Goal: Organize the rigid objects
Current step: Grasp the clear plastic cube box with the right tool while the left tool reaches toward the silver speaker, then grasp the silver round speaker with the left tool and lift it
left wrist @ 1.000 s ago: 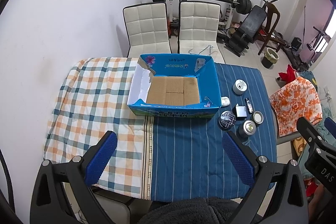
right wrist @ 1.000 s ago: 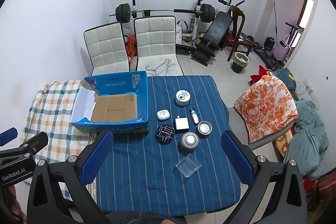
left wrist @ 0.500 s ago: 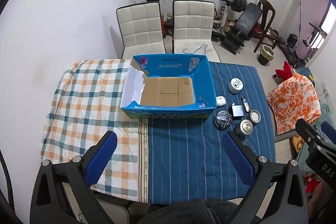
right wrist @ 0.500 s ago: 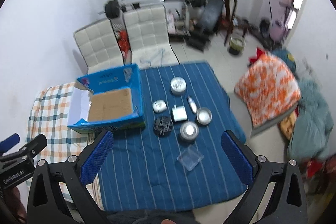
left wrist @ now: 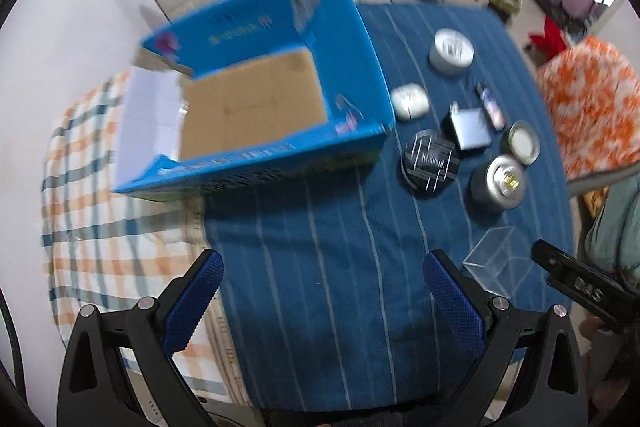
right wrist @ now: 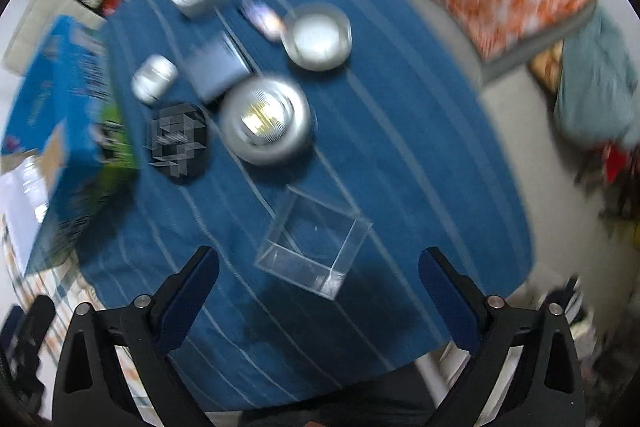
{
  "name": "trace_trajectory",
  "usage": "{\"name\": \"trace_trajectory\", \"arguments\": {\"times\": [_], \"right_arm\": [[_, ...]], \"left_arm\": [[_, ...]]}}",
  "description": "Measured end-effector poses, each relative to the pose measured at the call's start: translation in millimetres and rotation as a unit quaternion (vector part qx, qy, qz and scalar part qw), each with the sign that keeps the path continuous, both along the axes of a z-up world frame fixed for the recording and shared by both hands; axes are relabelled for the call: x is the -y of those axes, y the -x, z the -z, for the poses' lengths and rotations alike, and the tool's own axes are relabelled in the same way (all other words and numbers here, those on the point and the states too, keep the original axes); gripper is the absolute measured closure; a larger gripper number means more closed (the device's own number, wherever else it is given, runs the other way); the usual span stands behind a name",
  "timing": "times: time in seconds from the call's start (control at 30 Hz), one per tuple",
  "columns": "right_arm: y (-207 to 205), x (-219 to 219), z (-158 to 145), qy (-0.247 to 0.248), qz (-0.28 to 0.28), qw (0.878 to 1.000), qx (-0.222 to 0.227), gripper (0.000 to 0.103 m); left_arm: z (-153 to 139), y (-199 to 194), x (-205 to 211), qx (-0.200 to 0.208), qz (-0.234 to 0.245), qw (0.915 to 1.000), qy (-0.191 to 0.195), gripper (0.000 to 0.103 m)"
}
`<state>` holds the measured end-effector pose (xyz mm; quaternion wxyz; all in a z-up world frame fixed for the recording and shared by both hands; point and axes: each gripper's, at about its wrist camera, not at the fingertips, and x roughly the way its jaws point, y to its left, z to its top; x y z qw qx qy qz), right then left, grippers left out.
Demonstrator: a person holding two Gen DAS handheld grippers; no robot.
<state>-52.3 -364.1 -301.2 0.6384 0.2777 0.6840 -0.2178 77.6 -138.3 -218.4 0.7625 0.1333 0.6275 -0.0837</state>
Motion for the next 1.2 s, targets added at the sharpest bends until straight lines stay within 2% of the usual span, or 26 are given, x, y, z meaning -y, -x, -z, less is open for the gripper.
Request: {"name": "trace_trajectory", "arguments": {"times": [0.07, 0.17, 0.27, 0.37, 0.53, 0.67, 0.87, 1.0, 1.2], "right_arm": [[2.4, -1.0, 25.4, -0.014, 0.014, 1.0, -0.024, 0.005], [5.0, -1.1, 53.6, -0.045, 0.032, 0.997, -0.045, 0.016], [6.1, -0.8, 71.7, -0.064, 0.044, 0.996, -0.049, 0.029], [6.8, 2.0, 81.8, -0.054, 0.034, 0.997, -0.051, 0.034], [17.4, 9.0, 74.9, -0.038, -0.015, 0.998, -0.045, 0.035], [28.8, 29.4, 51.4, -0.011, -0.032, 0.999, -0.04, 0.035], [28.7, 78.5, 37.2, 0.031, -0.019, 0.999, -0.025, 0.035], [15.2, 110.8, 35.1, 0.038, -0.001, 0.999, -0.02, 0.035], [3.2, 139.4, 44.7, 0.036, 0.011, 0.999, -0.022, 0.035]], "left_arm": [[21.1, -2.9, 8.0, -0.018, 0.006, 0.9998, -0.01, 0.0], [48.1, -8.3, 17.5, -0.034, 0.009, 0.9992, -0.02, 0.0], [69.1, -12.2, 22.5, -0.058, 0.007, 0.998, -0.025, 0.0], [80.1, -16.6, 26.0, -0.071, 0.004, 0.9972, -0.025, 0.0], [88.2, -20.2, 38.9, -0.085, 0.014, 0.9961, -0.019, 0.0], [91.3, -21.5, 58.7, -0.103, 0.029, 0.9942, -0.004, 0.0], [95.9, -28.3, 105.1, -0.135, 0.047, 0.989, 0.037, 0.0], [100.1, -37.8, 145.2, -0.148, 0.061, 0.9852, 0.061, 0.0], [119.4, -43.8, 189.0, -0.164, 0.092, 0.9805, 0.057, 0.0]]}}
